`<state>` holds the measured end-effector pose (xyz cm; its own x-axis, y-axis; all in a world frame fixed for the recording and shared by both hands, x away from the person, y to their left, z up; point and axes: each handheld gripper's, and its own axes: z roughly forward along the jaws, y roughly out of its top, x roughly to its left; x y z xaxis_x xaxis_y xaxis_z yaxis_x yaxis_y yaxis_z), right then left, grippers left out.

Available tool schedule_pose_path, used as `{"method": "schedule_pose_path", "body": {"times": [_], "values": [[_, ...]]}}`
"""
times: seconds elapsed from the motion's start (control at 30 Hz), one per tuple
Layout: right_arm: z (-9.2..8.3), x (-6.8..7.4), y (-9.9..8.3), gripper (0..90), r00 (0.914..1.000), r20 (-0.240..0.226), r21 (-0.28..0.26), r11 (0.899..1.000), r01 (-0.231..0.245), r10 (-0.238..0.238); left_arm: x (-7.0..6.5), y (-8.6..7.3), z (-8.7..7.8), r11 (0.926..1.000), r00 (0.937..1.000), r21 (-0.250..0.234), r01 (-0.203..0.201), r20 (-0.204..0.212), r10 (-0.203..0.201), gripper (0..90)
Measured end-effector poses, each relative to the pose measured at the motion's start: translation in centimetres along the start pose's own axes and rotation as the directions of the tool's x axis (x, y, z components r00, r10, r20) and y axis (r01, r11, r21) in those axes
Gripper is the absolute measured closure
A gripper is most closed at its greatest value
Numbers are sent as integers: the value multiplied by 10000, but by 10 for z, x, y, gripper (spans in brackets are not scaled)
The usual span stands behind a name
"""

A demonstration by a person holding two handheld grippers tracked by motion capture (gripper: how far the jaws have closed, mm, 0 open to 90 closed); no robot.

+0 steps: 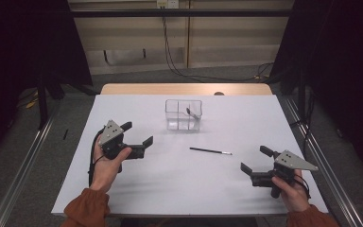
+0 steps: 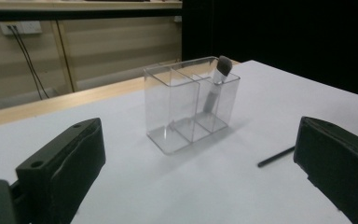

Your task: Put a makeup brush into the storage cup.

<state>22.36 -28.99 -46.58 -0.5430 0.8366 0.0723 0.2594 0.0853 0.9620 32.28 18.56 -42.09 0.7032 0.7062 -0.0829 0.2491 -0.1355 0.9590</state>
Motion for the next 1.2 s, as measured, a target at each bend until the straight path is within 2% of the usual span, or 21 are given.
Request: {"method": "schedule_pose_path", "body": {"times": [0.03, 0.17, 0.47, 0.53, 0.67, 0.77, 0.83, 0.97, 1.17, 1.2], "values": [[0, 0, 0, 0, 10000, 6, 6, 10000, -3, 3, 0, -1, -1, 10000, 10000, -1, 77, 11, -77, 25], [0, 0, 0, 0, 10000, 18, 10, 10000, -19, 19, -1, -5, -8, 9998, 9999, 165, -104, -123, 106, 30], [0, 0, 0, 0, 10000, 70, -7, 10000, -13, 13, 0, -16, -28, 9998, 9991, 129, -126, -415, 132, 32], [0, 0, 0, 0, 9999, 126, -31, 10000, -61, 62, 0, -18, -33, 9998, 9984, -20, -193, -527, 191, 40], [0, 0, 0, 0, 9999, 108, -36, 10000, -37, 38, -2, -21, -40, 9999, 9983, -56, -115, -570, 112, 36], [0, 0, 0, 0, 9999, 135, -36, 10000, -30, 31, -3, -28, -44, 10000, 9966, 12, 74, -826, -73, 31], [0, -1, 0, 0, 9998, 188, -34, 10000, -12, 13, -3, -32, -47, 9996, 9965, -109, 258, -789, -266, 31], [0, -1, 1, 0, 9998, 204, -79, 10000, -4, 6, -3, -38, -52, 9995, 9966, -44, 327, -753, -329, 30], [1, 0, 1, 0, 9997, 245, -35, 10000, -18, 19, -5, -43, -63, 9998, 9973, 66, 162, -717, -157, 27], [1, -1, 1, 0, 9997, 247, -53, 10000, -30, 31, -6, -44, -66, 10000, 9945, -5, 93, -1047, -93, 33]]}}
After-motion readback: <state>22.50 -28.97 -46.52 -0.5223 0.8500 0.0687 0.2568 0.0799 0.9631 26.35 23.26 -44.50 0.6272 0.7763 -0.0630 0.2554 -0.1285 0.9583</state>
